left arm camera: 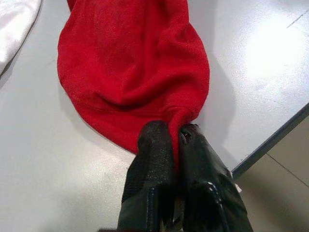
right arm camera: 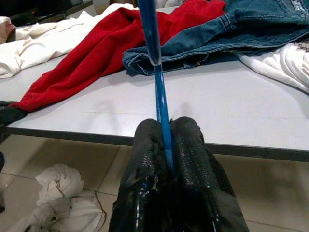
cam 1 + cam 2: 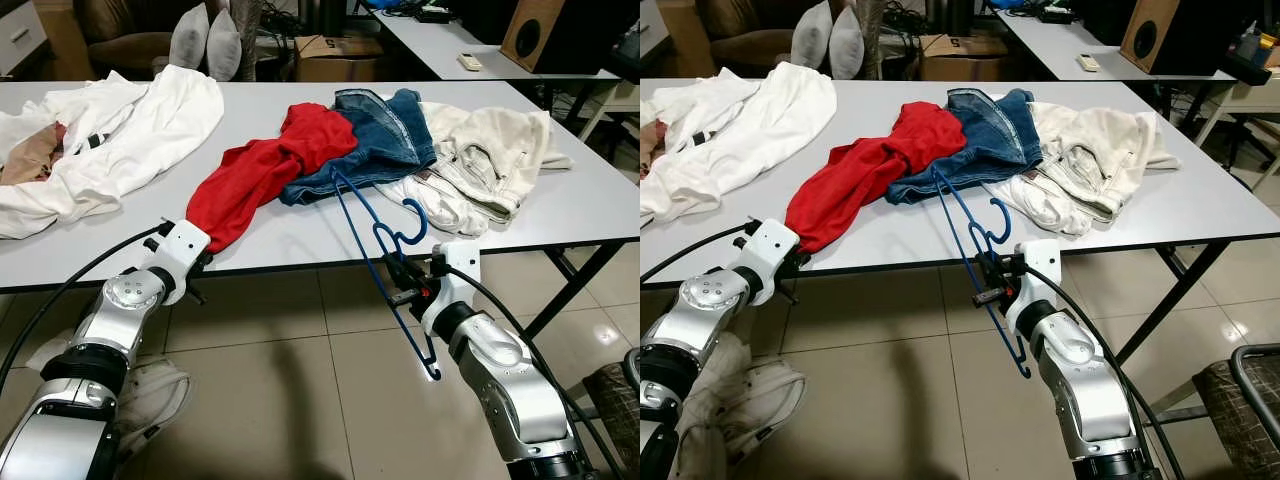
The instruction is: Hang hanger
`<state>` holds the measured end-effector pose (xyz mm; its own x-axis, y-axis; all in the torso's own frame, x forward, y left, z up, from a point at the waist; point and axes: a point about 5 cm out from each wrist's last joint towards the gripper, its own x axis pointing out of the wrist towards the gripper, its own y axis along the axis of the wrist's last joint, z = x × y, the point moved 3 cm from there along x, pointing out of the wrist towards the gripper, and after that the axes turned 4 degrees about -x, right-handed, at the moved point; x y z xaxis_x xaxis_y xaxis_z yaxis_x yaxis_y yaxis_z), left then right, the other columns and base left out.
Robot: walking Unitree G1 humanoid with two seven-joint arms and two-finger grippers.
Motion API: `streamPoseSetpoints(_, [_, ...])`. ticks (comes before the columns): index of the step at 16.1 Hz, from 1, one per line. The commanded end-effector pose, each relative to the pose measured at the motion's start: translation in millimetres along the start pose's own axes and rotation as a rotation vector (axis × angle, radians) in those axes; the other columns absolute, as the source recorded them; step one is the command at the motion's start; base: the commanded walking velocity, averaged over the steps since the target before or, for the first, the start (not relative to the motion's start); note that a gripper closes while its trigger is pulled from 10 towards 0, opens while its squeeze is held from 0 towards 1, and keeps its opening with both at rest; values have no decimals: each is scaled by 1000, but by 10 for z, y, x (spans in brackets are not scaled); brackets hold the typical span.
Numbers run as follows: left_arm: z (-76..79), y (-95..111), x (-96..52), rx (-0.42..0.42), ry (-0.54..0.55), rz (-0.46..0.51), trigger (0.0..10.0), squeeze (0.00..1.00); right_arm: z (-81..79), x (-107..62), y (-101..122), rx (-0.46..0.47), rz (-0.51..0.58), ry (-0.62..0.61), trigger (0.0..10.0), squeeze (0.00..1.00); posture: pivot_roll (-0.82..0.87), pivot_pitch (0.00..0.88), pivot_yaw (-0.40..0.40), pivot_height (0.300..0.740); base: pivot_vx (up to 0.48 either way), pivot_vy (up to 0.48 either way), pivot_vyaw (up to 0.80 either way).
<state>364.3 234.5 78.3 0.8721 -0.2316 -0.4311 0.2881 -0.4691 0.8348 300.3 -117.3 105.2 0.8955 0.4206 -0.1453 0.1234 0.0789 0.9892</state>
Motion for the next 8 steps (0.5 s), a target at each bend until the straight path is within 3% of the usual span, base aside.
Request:
streamPoseSetpoints(1, [22,40,15,-12,-28,10,0,0,44,7,19,-4,4,-10,10000,0,-45,0,-18,740,0,0,0])
streamPoseSetpoints(4, [72,428,33,-151,-120,157,0,0,78,0,17,23,9,-31,10000,0,-38,0,-12,740,0,0,0])
streamPoseSetpoints(6, [64,950,-6,-271,-203,336,0,0,49,-14,26,19,13,1,10000,0,-31,0,-14,740,0,0,0])
streamPoseSetpoints(8, [-62,1845,-250,-490,-319,658,0,0,-76,-30,121,10,51,115,10000,0,-38,0,-3,740,0,0,0])
